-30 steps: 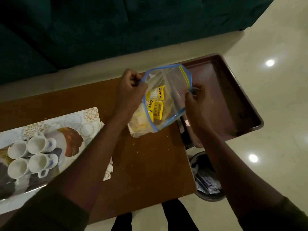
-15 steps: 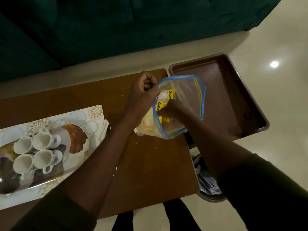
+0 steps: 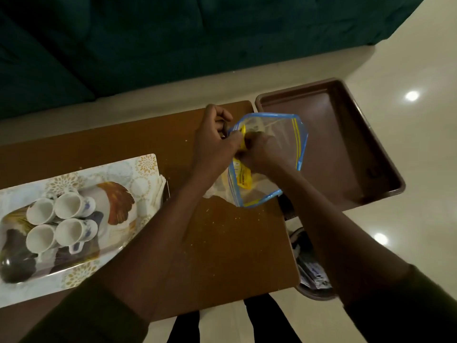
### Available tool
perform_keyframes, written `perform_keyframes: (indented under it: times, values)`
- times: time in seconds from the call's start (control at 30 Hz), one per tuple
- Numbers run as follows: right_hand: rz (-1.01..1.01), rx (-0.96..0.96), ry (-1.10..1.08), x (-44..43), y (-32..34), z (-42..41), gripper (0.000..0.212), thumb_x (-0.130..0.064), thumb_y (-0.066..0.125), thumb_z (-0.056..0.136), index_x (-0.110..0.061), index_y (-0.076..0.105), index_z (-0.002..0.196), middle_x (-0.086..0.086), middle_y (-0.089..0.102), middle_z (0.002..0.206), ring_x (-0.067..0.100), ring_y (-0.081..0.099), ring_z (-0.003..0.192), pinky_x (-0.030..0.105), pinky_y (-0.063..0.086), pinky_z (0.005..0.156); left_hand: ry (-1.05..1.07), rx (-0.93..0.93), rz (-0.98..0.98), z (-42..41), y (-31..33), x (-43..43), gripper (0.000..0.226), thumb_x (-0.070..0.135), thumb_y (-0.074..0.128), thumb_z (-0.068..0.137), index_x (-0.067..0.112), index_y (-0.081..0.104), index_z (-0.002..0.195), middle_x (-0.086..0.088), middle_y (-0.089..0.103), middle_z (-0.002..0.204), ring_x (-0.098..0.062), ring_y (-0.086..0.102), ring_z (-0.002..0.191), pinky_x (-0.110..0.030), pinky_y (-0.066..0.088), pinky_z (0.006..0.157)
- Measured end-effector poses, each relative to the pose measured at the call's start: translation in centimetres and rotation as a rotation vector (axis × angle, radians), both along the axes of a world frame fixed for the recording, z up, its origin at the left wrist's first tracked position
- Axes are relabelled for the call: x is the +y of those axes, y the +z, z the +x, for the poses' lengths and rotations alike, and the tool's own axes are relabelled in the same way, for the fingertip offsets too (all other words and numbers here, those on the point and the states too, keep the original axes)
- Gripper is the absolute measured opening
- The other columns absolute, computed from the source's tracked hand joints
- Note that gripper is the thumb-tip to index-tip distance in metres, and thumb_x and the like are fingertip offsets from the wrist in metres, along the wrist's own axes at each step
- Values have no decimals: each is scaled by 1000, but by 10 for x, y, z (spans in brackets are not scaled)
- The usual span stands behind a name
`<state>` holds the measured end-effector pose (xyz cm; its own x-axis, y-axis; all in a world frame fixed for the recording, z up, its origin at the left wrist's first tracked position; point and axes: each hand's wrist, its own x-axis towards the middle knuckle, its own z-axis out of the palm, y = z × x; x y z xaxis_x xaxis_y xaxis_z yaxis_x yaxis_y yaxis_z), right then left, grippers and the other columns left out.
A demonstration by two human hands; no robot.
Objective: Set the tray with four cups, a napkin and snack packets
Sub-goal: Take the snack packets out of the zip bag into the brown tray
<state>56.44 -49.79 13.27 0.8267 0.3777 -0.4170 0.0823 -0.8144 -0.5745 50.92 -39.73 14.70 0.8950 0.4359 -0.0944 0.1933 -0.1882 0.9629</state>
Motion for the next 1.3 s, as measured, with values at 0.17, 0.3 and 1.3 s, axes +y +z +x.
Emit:
perform_keyframes:
  times: [0.17, 0.3, 1.3]
  values:
    - [222, -9, -148, -30, 64, 15, 26, -27, 68, 80, -3, 71, 92, 11, 74, 79, 23, 73, 65, 40, 62, 64, 60, -39, 86, 9, 0, -2, 30, 6, 64, 80, 14, 44, 100, 11, 52, 83, 7, 52, 65, -21, 47, 59]
    - [448, 57, -275, -55, 115, 29, 25, -23, 66, 67, -3, 71, 81, 16, 72, 77, 26, 70, 63, 35, 59, 60, 132, -70, 133, 14, 3, -6, 30, 0, 63, 79, 11, 44, 100, 13, 51, 77, 5, 52, 61, -19, 44, 58]
    - [-215, 30, -298, -186, -97, 83, 39, -8, 66, 78, -22, 64, 114, 12, 63, 122, 30, 63, 104, 39, 52, 84, 178, -123, 169, 15, -2, -17, 29, -5, 56, 82, 10, 42, 103, 16, 49, 83, 10, 55, 67, -14, 43, 62]
